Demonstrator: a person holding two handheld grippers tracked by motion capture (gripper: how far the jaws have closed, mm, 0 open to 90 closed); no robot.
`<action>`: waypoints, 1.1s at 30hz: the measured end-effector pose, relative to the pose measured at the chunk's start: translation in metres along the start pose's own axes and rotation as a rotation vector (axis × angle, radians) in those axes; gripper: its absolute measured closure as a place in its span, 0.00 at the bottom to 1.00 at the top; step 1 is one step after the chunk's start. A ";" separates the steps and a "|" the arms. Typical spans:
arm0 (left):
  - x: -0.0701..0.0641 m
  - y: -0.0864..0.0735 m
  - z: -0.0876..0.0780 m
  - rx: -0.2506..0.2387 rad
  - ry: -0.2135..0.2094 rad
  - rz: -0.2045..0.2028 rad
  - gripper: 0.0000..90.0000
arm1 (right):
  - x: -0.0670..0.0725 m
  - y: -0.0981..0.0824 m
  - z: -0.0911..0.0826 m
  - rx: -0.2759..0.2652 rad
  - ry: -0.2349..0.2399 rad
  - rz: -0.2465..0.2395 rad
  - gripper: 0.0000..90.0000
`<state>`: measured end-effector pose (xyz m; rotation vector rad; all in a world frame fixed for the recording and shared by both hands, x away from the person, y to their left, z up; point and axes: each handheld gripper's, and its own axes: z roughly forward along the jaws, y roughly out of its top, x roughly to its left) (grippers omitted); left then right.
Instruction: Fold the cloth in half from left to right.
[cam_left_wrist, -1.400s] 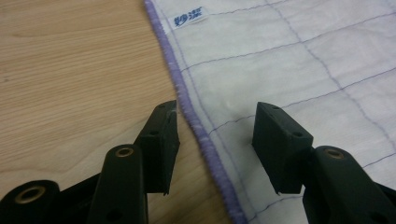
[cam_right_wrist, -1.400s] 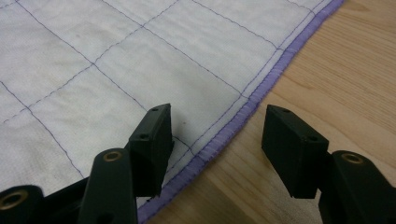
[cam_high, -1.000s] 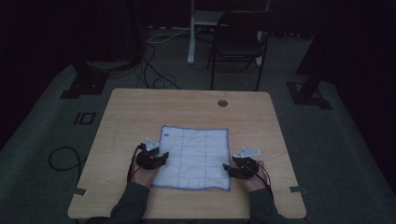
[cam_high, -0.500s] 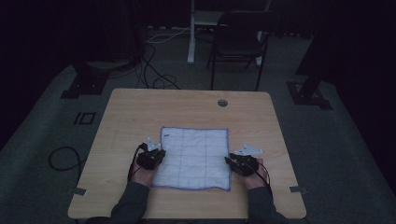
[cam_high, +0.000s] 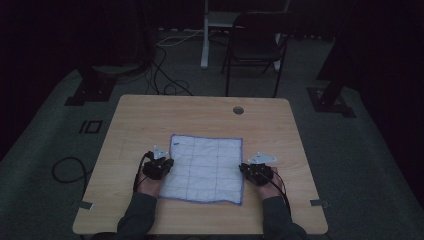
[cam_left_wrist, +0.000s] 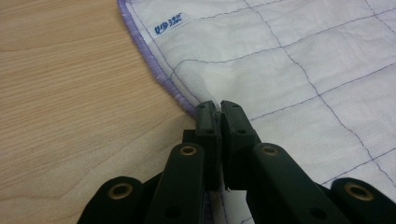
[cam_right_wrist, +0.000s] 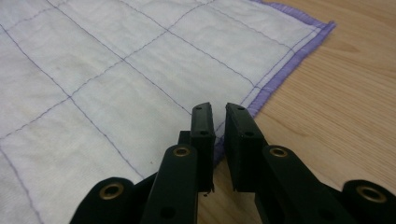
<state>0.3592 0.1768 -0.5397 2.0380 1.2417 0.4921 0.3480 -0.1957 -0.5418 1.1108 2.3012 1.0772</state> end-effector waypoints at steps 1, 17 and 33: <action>0.000 0.000 0.000 0.001 0.000 -0.001 0.97 | 0.000 0.000 0.002 0.003 0.001 -0.003 0.92; -0.003 0.014 -0.016 -0.089 -0.113 -0.031 0.97 | -0.001 0.000 0.005 0.018 0.012 0.019 0.88; -0.014 0.036 -0.031 -0.158 -0.184 -0.029 0.97 | 0.003 0.000 0.004 0.007 -0.007 0.014 0.77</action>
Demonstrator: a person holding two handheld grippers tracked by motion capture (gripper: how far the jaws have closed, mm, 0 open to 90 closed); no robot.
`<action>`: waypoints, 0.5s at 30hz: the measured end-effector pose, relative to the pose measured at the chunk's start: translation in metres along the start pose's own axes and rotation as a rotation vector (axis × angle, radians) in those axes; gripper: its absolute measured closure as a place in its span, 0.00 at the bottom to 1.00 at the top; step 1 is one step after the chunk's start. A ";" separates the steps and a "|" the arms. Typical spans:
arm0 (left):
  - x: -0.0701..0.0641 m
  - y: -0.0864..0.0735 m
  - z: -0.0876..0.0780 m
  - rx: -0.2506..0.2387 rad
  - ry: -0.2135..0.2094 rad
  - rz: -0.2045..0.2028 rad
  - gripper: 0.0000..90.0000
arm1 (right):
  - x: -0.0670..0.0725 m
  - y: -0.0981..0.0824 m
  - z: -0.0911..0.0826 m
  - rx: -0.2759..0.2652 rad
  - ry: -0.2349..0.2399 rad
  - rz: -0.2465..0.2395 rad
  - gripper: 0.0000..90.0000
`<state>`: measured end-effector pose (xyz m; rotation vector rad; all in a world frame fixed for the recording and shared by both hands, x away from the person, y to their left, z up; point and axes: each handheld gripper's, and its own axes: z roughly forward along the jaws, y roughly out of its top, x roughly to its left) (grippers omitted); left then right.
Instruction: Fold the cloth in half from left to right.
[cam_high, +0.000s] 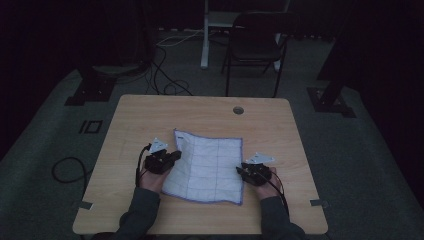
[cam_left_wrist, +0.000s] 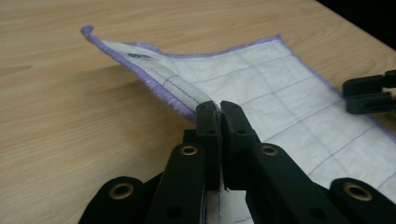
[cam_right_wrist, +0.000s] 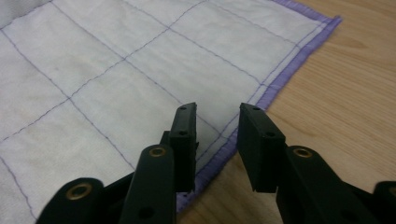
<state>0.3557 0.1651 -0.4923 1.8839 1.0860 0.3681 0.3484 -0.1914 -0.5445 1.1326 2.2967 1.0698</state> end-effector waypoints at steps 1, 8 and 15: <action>-0.001 0.002 0.000 -0.002 -0.004 0.003 0.97 | -0.001 0.000 0.000 -0.002 -0.002 0.002 0.78; -0.010 0.011 0.000 -0.025 -0.026 0.018 0.97 | -0.001 -0.001 0.000 0.008 -0.006 0.006 0.78; -0.018 0.019 0.000 -0.042 -0.049 0.030 0.97 | -0.002 -0.001 0.001 0.011 -0.002 0.008 0.78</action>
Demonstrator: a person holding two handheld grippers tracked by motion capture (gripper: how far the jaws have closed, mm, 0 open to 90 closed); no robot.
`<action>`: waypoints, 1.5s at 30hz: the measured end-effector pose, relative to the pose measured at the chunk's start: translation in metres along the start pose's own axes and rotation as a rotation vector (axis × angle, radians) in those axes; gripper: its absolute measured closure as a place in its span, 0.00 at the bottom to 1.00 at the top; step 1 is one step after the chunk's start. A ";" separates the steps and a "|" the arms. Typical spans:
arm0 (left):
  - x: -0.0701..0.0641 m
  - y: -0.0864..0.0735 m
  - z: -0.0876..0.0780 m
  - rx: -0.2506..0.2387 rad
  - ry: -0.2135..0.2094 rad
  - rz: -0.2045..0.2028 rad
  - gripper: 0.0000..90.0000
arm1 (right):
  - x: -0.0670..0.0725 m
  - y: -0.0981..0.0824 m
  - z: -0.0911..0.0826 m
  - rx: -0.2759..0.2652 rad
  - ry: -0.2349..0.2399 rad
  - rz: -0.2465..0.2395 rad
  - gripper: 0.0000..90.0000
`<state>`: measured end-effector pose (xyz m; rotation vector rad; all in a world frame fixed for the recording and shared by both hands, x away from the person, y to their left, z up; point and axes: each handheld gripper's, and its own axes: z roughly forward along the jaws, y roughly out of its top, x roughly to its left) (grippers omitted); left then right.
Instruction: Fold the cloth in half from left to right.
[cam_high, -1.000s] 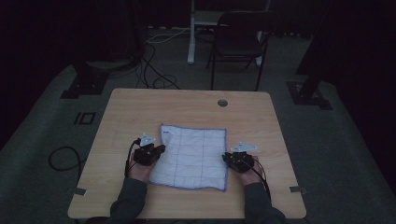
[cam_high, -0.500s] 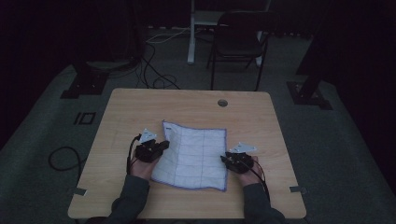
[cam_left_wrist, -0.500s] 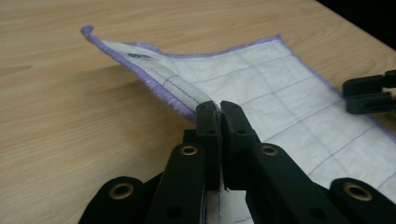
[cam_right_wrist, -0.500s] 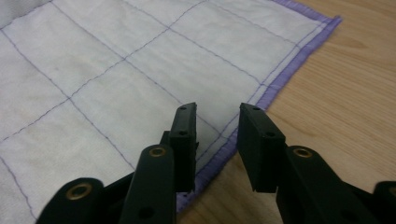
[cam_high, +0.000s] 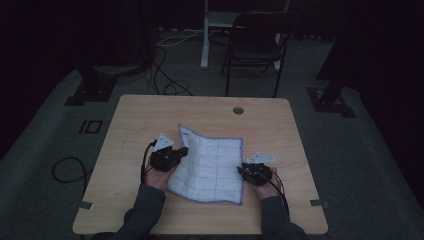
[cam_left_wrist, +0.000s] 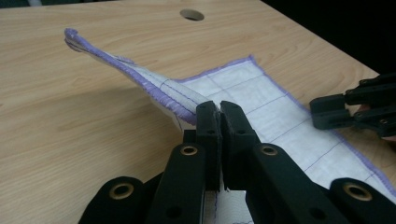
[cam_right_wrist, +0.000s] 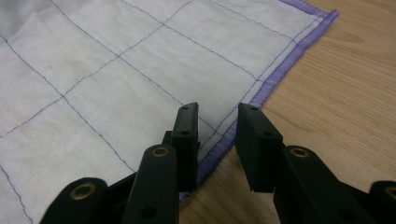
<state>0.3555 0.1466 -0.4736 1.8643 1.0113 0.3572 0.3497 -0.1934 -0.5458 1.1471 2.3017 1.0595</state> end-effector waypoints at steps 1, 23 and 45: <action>-0.001 0.001 0.000 0.000 -0.001 0.005 0.97 | 0.000 0.000 0.000 0.000 0.001 0.001 0.78; -0.027 0.021 0.015 -0.029 -0.080 0.031 0.97 | -0.001 0.000 0.000 0.000 0.002 0.007 0.77; -0.036 0.024 0.037 -0.014 -0.116 0.026 0.97 | -0.001 -0.001 0.000 -0.001 0.003 0.007 0.77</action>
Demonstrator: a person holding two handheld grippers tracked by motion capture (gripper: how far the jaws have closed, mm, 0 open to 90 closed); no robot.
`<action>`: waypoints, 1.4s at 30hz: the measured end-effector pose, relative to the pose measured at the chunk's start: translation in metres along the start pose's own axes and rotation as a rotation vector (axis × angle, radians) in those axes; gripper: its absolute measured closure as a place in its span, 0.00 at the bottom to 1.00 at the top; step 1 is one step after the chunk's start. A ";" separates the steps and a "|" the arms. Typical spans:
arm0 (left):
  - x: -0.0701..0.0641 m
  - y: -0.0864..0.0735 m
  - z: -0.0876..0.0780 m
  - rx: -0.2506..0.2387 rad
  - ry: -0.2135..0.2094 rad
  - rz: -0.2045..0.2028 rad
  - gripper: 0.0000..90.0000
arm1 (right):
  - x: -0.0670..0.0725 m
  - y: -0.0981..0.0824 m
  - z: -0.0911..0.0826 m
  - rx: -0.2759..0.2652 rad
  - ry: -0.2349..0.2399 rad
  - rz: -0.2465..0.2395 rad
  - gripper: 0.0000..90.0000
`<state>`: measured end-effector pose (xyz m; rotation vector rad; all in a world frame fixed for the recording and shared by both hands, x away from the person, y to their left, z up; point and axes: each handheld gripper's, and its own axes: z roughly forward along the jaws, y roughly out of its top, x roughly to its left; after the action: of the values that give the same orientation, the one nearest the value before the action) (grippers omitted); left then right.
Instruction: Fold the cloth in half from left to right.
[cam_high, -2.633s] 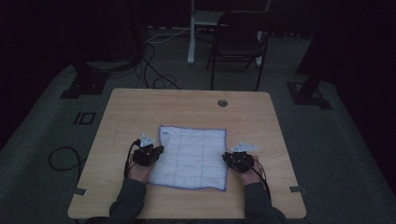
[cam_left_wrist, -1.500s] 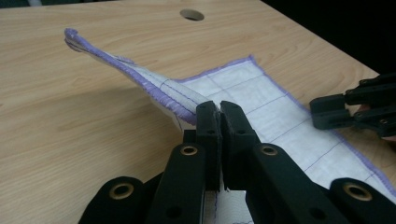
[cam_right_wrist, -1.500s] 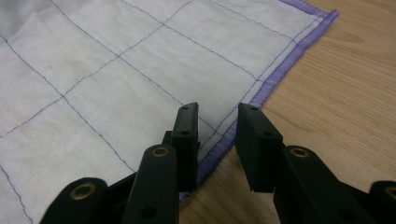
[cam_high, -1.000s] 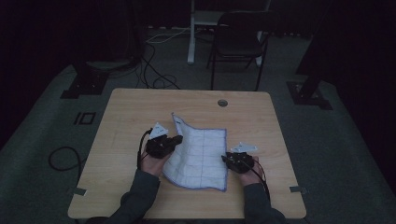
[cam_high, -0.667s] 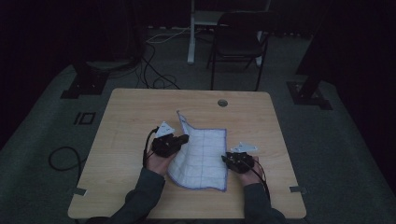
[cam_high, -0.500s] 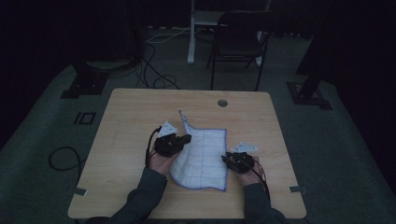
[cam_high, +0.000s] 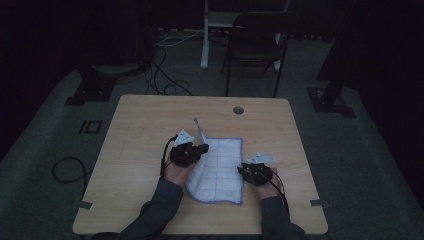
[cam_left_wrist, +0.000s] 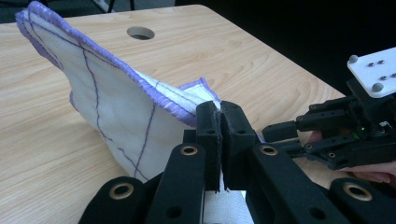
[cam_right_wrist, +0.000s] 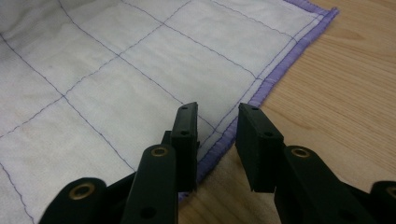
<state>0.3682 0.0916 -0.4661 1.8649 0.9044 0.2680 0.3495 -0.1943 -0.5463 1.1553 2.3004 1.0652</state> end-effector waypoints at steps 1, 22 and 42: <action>-0.001 0.000 0.001 0.000 -0.003 0.000 0.97 | 0.000 0.000 0.000 0.000 0.000 -0.001 0.77; -0.009 -0.010 0.041 0.089 -0.043 0.010 0.97 | 0.001 0.000 0.000 0.000 -0.002 -0.003 0.77; -0.024 -0.003 0.067 0.141 -0.059 0.042 0.97 | 0.000 0.000 -0.001 0.001 0.001 0.000 0.77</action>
<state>0.3871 0.0298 -0.4954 2.0128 0.8635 0.1769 0.3487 -0.1944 -0.5463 1.1551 2.3021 1.0651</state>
